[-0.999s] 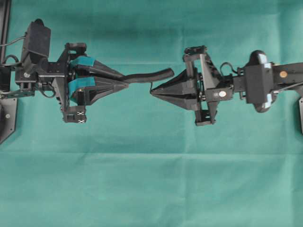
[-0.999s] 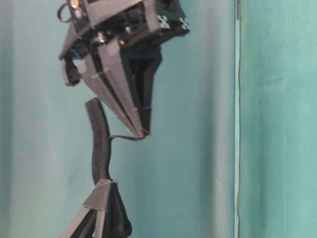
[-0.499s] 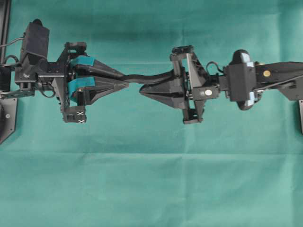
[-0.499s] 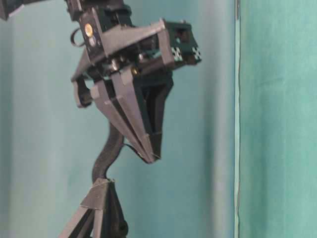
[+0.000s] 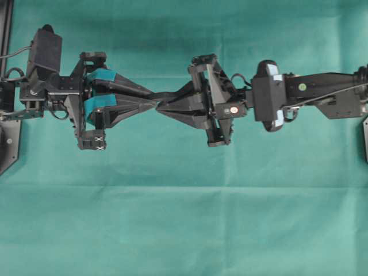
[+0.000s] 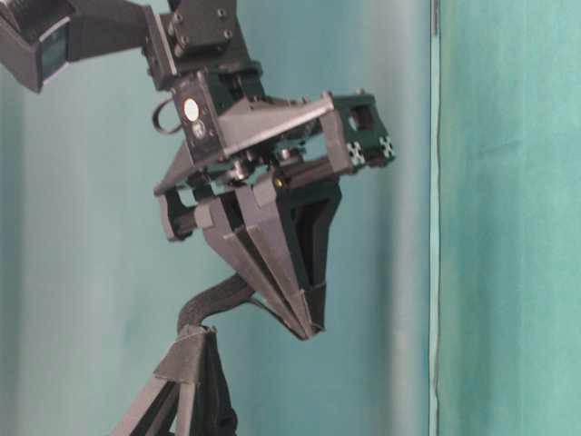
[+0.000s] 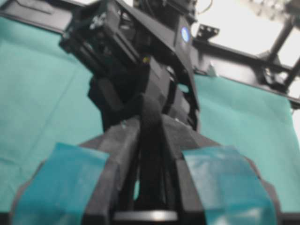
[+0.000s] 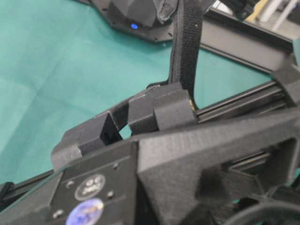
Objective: Peel off the Velcro with your right arm.
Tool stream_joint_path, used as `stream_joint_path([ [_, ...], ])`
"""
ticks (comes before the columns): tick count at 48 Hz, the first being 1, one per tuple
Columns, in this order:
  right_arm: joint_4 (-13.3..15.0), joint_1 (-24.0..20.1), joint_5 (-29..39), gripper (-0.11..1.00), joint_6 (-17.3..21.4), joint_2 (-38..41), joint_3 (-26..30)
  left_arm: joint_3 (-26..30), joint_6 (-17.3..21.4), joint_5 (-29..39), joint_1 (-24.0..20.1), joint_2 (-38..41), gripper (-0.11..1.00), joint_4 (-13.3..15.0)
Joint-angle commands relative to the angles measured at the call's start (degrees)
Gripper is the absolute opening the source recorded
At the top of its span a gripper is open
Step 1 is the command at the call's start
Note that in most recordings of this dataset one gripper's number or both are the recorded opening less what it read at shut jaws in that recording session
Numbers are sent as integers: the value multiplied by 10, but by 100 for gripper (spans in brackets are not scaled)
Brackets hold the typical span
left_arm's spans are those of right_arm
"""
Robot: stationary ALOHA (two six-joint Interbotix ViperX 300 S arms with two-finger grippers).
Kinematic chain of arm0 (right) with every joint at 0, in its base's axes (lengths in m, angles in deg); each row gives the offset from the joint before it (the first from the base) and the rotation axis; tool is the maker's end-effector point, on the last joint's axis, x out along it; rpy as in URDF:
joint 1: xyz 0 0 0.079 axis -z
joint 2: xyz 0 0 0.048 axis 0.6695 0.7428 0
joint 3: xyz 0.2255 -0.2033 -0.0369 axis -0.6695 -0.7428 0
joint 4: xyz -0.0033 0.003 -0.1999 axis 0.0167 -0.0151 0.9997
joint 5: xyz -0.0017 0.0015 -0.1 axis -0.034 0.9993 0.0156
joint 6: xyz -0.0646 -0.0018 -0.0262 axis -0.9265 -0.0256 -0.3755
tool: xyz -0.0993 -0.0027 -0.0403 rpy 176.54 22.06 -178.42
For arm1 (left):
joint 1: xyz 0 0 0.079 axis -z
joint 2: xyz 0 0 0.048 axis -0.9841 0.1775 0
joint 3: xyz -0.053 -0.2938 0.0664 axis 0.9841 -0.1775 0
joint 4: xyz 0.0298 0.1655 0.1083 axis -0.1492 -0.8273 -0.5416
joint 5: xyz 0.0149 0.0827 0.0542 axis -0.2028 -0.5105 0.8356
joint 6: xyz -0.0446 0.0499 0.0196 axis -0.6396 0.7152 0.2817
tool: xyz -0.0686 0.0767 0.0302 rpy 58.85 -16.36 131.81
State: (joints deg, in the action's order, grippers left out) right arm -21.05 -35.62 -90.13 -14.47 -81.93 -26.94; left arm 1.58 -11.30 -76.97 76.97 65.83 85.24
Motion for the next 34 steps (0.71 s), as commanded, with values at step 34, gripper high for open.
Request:
stream_joint_path([
  [34, 6, -8, 37, 9, 4, 8, 47, 18, 3, -5, -3, -4, 11, -2],
])
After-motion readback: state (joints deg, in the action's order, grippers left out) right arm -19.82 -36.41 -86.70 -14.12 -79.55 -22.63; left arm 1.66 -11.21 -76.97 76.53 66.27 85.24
